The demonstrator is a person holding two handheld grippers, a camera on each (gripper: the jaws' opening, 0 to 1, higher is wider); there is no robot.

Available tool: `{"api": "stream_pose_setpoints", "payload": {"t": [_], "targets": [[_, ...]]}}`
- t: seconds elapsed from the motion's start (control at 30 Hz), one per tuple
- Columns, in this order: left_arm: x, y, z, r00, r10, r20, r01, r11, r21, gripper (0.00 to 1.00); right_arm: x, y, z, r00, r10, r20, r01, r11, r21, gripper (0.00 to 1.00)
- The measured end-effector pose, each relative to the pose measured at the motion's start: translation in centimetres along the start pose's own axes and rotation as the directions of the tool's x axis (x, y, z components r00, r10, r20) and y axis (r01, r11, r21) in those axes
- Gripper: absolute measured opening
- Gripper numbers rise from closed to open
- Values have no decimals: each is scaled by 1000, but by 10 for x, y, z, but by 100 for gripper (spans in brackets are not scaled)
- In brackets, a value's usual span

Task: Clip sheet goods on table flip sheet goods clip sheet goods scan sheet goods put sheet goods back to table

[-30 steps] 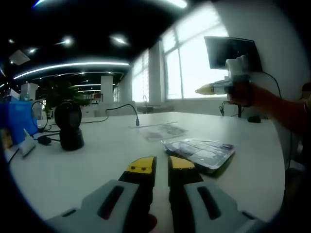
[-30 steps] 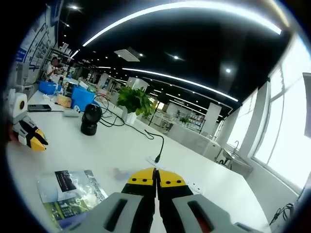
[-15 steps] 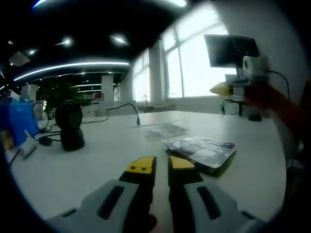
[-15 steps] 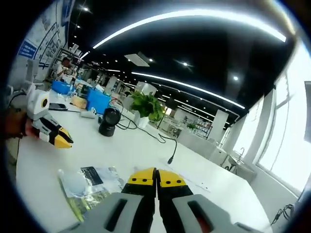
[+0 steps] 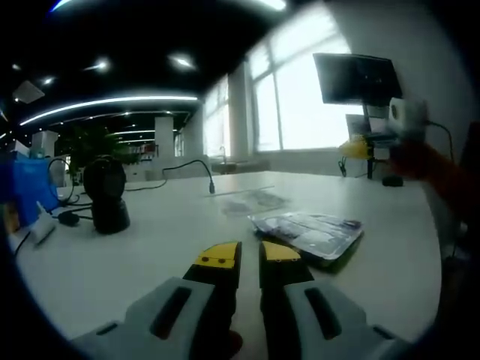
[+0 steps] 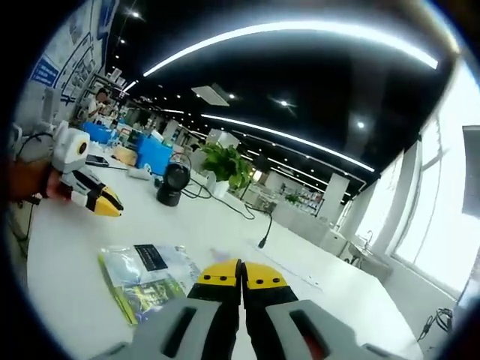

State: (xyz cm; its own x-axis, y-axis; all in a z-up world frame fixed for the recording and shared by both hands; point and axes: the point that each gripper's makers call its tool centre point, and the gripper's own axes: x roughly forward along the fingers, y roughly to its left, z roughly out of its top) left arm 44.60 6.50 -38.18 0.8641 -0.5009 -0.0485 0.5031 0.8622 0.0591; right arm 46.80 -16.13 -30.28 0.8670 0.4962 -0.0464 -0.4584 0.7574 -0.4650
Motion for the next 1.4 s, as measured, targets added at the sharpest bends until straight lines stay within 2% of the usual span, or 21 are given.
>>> {"api": "stream_pose_setpoints", "payload": {"t": [0.13,0.4,0.83,0.97,1.1,1.17,1.23,1.4], "targets": [[0,1,0,1000,4,0,-4,1000,0,3,-5,2,-14,1000,3,-16,-3,1000,7,0],[1,2,1,1000,4,1,-4,1000,-1,3,-13,7,-30,1000,-9,-9,10,998,67,0],[0,3,3,1000,2,8,-2,1000,-7,3,-26,18,-49,1000,-29,6,28,990,137,0],[0,2,3,1000,-3,6,3,1000,-4,3,-27,20,-54,999,-30,29,24,980,196,0],[-1,1,4,1000,-3,12,3,1000,-7,3,-25,22,-69,1000,-20,-2,20,970,242,0],[0,1,4,1000,-4,12,4,1000,-10,3,-26,17,-66,999,-34,14,30,967,253,0],[0,1,3,1000,-5,10,5,1000,-8,3,-27,16,-70,1000,-30,4,28,951,307,0],[0,0,3,1000,-5,10,5,1000,-9,3,-29,14,-72,999,-40,5,37,949,313,0]]}}
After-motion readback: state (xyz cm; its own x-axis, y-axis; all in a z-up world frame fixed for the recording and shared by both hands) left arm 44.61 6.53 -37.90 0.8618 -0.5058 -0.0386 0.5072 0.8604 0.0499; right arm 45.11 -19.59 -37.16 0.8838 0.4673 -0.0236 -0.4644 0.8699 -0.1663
